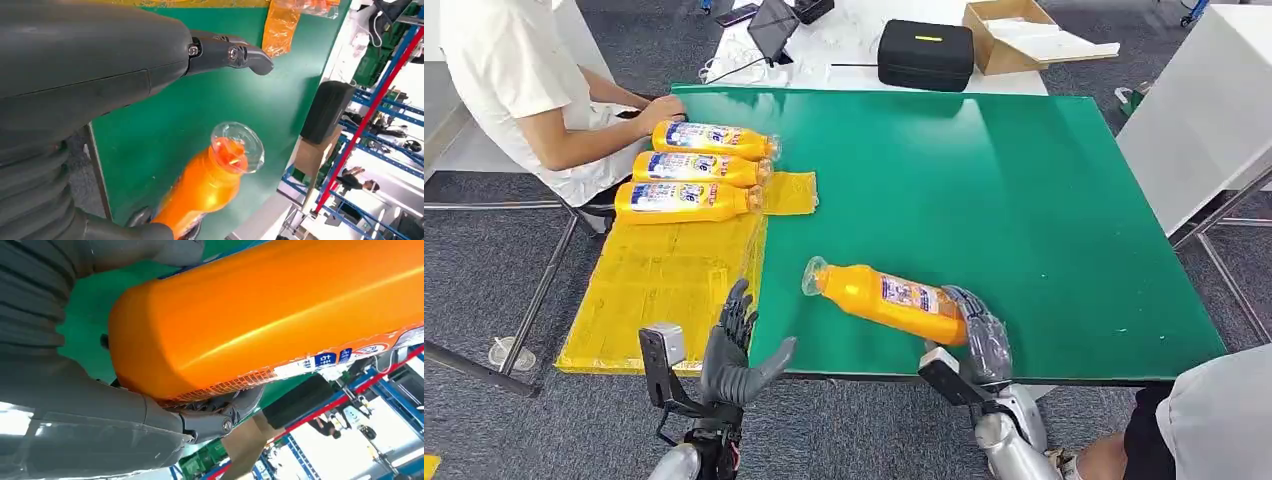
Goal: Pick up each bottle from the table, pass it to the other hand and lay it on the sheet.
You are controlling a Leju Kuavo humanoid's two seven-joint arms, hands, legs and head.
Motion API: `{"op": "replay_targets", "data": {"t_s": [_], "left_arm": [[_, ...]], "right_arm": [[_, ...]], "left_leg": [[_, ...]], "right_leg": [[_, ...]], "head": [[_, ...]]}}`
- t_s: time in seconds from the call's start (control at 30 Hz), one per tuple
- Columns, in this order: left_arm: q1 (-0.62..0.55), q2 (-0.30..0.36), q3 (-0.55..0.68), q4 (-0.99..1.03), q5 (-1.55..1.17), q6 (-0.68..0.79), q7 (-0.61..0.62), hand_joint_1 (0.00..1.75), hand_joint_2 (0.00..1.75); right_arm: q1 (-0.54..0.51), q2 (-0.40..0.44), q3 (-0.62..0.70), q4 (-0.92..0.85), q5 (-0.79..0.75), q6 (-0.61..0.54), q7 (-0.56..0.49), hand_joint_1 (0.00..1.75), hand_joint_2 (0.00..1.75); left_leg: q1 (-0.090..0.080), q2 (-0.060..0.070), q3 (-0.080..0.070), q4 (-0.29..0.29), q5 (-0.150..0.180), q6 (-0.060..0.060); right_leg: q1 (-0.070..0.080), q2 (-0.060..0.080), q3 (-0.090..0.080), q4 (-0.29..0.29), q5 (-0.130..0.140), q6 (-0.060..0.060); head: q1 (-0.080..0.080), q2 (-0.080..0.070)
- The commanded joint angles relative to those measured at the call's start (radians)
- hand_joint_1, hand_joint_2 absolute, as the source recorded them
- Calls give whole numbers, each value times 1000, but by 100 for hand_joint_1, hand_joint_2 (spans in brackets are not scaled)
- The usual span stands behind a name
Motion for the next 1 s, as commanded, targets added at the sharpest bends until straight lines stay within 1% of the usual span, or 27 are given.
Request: {"op": "replay_targets", "data": {"t_s": [0.03,0.13,0.2,0.23,0.3,0.37,0.4,0.47,0.5,0.53,0.57,0.67,0.7,0.77,0.8,0.9,0.93,1.0], "left_arm": [[-12,21,-14,23,-10,16,-7,0,175],[10,39,-38,21,-34,64,-53,0,175],[28,52,-45,19,-5,58,-72,0,175],[37,55,-43,16,8,52,-81,0,175],[43,58,-48,-8,17,56,-97,0,175],[55,47,-29,-32,63,48,-101,0,175],[59,45,-22,-46,105,24,-95,0,175],[60,51,-19,-60,175,-37,-60,0,175],[56,54,-25,-58,197,-68,-48,0,175],[51,53,-26,-52,207,-85,-45,0,175],[40,52,-29,-42,229,-125,-34,0,175],[4,32,-25,-2,241,-160,-12,0,175],[-4,28,-26,4,246,-176,-7,0,175],[-13,20,-24,11,255,-203,5,0,175],[-16,18,-25,13,255,-209,9,0,175],[-17,12,-18,1,277,-241,21,0,175],[-17,9,-14,-4,294,-255,33,0,175],[-28,4,-8,-6,345,-305,70,0,175]], "right_arm": [[-4,14,-26,-22,-17,1,-1,175,175],[59,33,-30,-129,-70,23,-19,175,175],[105,52,-29,-213,-101,35,-19,175,175],[119,62,-28,-243,-125,52,-26,175,175],[156,85,1,-349,-139,65,-15,175,175],[175,96,31,-409,-132,59,-2,175,175],[178,96,56,-433,-130,61,5,175,175],[162,89,102,-444,-110,66,13,175,175],[146,89,124,-443,-111,77,14,175,175],[130,90,145,-441,-114,90,13,175,175],[107,93,176,-435,-120,110,10,175,175],[61,106,244,-410,-125,139,9,175,175],[54,109,258,-400,-127,145,11,175,175],[41,115,283,-369,-141,153,13,175,175],[39,115,291,-360,-143,152,8,175,175],[38,123,312,-334,-164,155,-8,175,175],[33,127,315,-321,-173,159,-7,175,175],[11,130,328,-274,-189,173,-13,175,175]], "left_leg": [[0,0,4,0,-2,0],[0,-1,4,0,-1,0],[0,-2,2,-1,-1,0],[0,-2,4,0,-2,0],[0,-2,5,0,-3,0],[0,-1,1,0,-2,-1],[0,0,3,1,-4,-1],[0,0,0,0,-2,-1],[1,1,2,2,-4,-1],[1,2,0,1,-3,-1],[0,2,3,2,-4,-1],[0,2,0,1,-2,-1],[0,2,1,0,-2,-1],[1,1,-1,0,-1,-1],[1,1,2,0,-1,-1],[1,-1,0,-1,0,-1],[1,-1,3,-1,-1,-1],[1,-1,1,-1,0,-1]], "right_leg": [[0,1,3,0,-1,-2],[0,1,3,0,-1,-2],[1,0,2,0,-1,-1],[1,0,3,0,-2,-2],[1,0,5,0,-3,-2],[1,1,0,1,-2,-2],[1,2,2,2,-3,-2],[1,1,0,1,-2,-2],[1,3,1,2,-3,-2],[1,4,-1,1,-2,-2],[1,4,1,2,-3,-2],[1,4,-1,1,-1,-2],[1,4,0,1,-1,-2],[1,2,-2,0,0,-1],[1,3,0,1,-1,-2],[1,1,0,0,-1,-1],[1,1,2,0,-2,-2],[1,1,0,0,-1,-1]], "head": [[0,0],[0,0],[0,0],[0,0],[0,0],[0,0],[0,0],[0,0],[0,0],[0,0],[0,0],[0,0],[0,0],[0,0],[0,0],[0,0],[0,0],[0,0]]}}
